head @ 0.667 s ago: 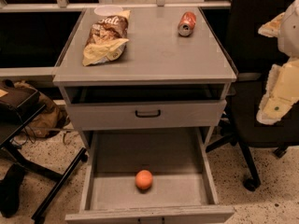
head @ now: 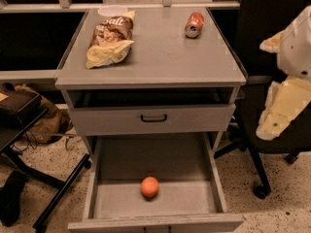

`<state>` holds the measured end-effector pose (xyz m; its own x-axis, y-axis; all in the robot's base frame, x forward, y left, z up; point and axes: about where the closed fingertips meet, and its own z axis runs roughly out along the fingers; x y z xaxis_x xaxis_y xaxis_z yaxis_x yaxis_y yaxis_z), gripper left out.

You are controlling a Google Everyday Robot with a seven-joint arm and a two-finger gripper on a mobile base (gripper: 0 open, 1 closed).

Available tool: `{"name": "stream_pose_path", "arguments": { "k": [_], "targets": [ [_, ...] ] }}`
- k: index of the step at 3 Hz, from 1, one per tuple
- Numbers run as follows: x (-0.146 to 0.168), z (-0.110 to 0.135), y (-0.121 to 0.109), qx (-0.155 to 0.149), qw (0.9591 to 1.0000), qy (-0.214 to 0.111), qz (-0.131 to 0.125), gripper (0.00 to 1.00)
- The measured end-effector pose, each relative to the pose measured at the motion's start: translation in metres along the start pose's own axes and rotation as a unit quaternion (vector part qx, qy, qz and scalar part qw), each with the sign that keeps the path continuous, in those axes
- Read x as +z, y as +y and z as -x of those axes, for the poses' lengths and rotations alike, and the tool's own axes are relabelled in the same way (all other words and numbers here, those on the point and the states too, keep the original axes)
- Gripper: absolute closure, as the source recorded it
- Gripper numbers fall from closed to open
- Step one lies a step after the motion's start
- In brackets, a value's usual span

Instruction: Pick orange from middle drawer and place on counter

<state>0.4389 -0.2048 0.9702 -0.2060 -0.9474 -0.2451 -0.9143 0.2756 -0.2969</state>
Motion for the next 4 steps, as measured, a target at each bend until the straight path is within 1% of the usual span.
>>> {"name": "stream_pose_path", "arguments": {
  "k": [1,2,3,4],
  "targets": [
    [0.056,0.007,0.024,0.008,0.9992,-0.029,0.028,0.00],
    [0.127,0.020,0.072,-0.016,0.9933,-0.045,0.105,0.00],
    [0.127,0.020,0.072,-0.016,0.9933,-0.045,0.105,0.00],
    [0.167,0.025,0.083,0.001,0.9918,-0.050,0.117,0.00]
  ]
}}
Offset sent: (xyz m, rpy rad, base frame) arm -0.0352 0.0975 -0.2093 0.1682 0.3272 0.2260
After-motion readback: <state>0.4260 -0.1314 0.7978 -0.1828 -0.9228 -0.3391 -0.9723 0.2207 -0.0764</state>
